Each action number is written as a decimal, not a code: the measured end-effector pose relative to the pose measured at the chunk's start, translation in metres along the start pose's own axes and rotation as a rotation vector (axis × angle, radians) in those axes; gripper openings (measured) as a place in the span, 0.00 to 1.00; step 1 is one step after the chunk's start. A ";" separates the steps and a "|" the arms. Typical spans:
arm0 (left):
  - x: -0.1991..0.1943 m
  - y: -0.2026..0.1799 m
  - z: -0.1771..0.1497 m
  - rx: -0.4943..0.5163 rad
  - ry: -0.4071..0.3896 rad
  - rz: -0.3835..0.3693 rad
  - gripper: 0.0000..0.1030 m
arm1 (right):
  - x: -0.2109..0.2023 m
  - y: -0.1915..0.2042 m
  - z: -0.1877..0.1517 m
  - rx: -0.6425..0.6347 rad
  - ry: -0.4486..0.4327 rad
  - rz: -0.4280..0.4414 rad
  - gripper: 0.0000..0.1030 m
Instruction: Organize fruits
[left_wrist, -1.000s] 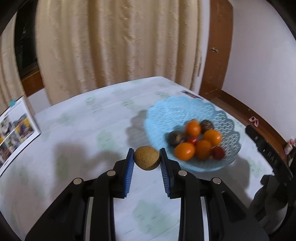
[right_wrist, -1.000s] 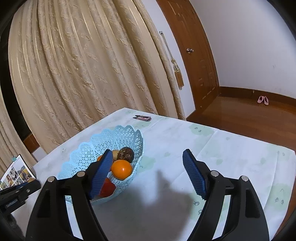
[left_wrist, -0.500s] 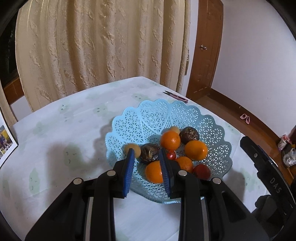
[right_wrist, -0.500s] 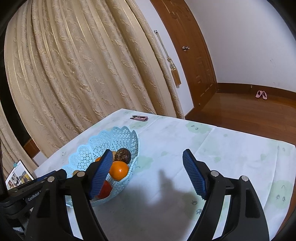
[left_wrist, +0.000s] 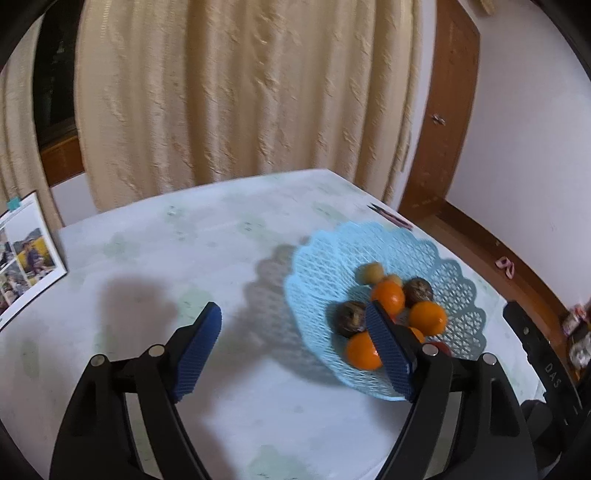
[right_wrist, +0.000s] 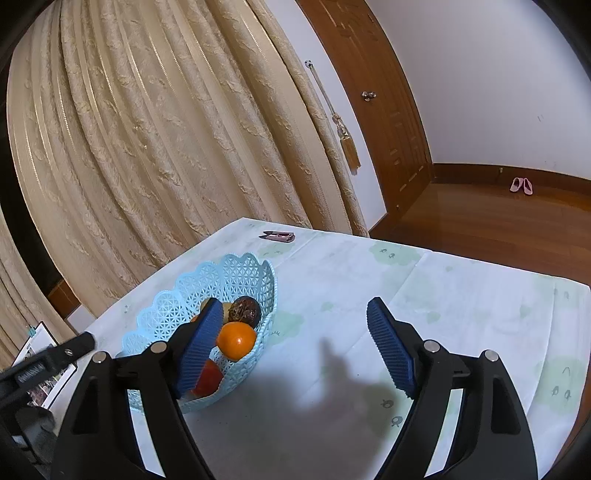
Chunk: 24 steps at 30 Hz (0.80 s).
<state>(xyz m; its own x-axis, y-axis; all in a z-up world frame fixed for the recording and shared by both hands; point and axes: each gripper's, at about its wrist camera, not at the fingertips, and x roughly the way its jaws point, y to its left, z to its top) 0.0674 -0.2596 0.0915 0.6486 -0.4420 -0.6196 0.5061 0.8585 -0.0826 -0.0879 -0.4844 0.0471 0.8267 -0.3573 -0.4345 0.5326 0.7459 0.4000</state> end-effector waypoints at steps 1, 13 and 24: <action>-0.004 0.007 0.002 -0.016 -0.007 0.010 0.78 | 0.000 0.000 0.000 0.001 -0.001 0.000 0.79; -0.018 0.019 -0.003 -0.008 -0.036 0.141 0.86 | 0.001 0.004 -0.002 -0.013 0.019 0.035 0.86; -0.025 0.011 -0.004 0.090 -0.065 0.236 0.87 | -0.005 0.032 -0.007 -0.120 0.047 0.199 0.96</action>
<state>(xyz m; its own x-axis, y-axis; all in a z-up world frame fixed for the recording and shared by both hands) 0.0548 -0.2377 0.1027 0.7884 -0.2503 -0.5619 0.3831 0.9145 0.1301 -0.0762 -0.4547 0.0563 0.9022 -0.1722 -0.3954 0.3327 0.8612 0.3842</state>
